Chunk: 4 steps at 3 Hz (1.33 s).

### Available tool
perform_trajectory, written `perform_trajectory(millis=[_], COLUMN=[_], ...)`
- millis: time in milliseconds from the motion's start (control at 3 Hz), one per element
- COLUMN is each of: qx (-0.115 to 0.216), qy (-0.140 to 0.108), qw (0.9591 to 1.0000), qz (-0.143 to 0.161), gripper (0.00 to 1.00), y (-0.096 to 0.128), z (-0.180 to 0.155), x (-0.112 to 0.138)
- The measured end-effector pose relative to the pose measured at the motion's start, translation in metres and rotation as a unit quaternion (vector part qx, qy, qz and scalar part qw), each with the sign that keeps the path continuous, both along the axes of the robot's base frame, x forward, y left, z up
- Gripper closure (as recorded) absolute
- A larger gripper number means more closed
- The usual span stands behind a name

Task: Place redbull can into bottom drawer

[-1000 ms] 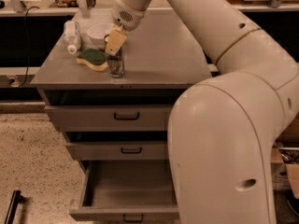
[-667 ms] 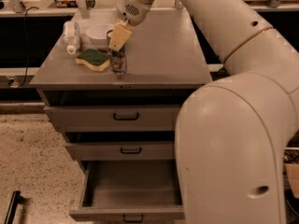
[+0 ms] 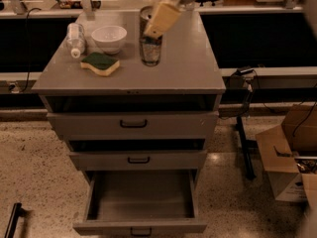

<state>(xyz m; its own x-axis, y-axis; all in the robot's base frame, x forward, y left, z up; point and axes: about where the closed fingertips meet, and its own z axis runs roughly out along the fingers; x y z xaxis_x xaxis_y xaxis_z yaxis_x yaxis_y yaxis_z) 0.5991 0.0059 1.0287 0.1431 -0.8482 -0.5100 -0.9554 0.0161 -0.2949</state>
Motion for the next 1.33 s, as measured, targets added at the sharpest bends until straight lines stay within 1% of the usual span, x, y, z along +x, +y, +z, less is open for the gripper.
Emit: perform_trajectory(millis=[333,667,1000,1333], qx=[-0.003,-0.031,-0.036,-0.036], qy=[-0.102,-0.168,-0.165,-0.165], qw=[0.9946,0.9854,0.9849,0.9848], qz=[0.018,-0.001,-0.039,-0.038], gripper=[1.00,1.00,1.00,1.00], y=[-0.010,-0.038,-0.068,-0.068], z=[0.035,0.019,-0.008,-0.008], x=[-0.046,-0.066,-0.063,-0.063])
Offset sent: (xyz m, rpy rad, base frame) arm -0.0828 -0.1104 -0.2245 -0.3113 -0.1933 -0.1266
